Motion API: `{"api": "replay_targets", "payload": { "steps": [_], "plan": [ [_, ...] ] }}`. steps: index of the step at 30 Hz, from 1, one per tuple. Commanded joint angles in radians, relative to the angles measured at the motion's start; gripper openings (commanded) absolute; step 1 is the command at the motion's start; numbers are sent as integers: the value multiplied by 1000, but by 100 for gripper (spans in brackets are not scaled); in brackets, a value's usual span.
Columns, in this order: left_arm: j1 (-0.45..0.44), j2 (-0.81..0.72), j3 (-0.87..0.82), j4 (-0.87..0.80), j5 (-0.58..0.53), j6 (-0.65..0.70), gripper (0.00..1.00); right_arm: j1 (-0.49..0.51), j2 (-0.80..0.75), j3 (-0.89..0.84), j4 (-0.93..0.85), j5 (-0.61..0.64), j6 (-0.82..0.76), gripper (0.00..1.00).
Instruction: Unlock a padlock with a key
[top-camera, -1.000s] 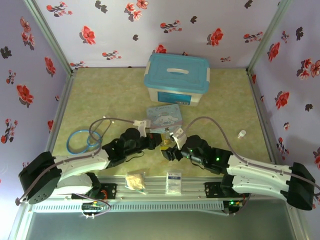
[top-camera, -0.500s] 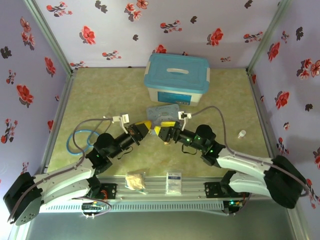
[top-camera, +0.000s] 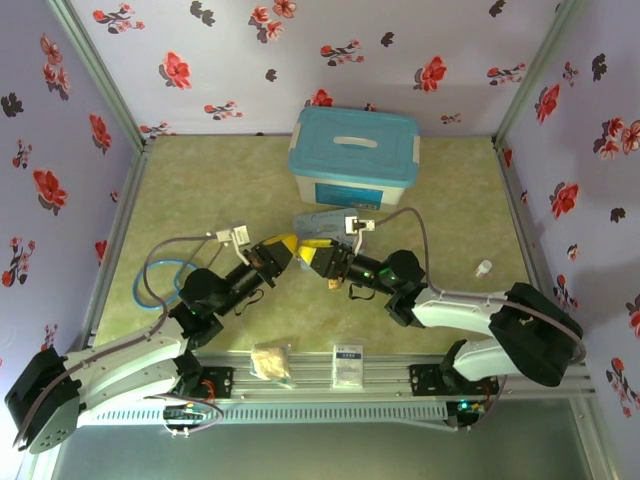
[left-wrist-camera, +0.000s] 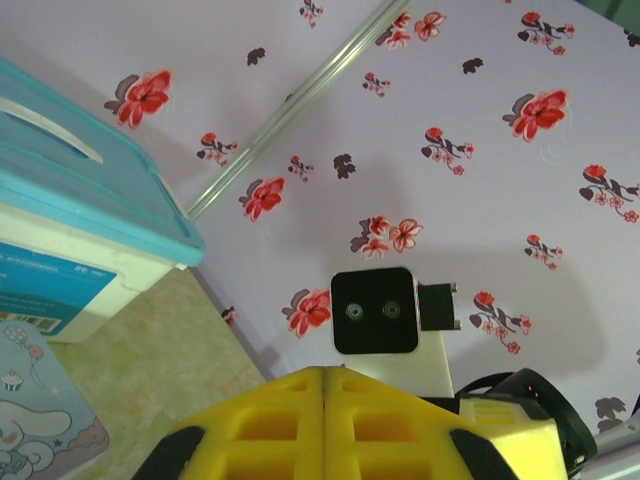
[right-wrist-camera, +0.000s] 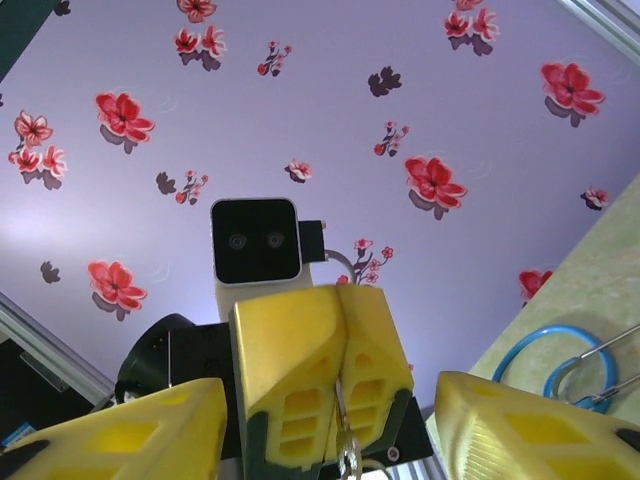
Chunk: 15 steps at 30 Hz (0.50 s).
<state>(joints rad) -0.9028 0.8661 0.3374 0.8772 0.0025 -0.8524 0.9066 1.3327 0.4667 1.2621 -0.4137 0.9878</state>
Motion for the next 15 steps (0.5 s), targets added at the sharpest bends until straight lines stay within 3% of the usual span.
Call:
{"api": "replay_targets", "payload": {
  "steps": [1,8,15],
  "plan": [
    [8,-11,40,24,-34,37,0,24,-23,27,13,-26,-49,53],
    [8,-11,77,14,-29,30,0,44,-11,15,46,-2,-80,38],
    [7,2,77,15,-23,19,0,44,-27,8,35,-7,-107,31]
  ]
}}
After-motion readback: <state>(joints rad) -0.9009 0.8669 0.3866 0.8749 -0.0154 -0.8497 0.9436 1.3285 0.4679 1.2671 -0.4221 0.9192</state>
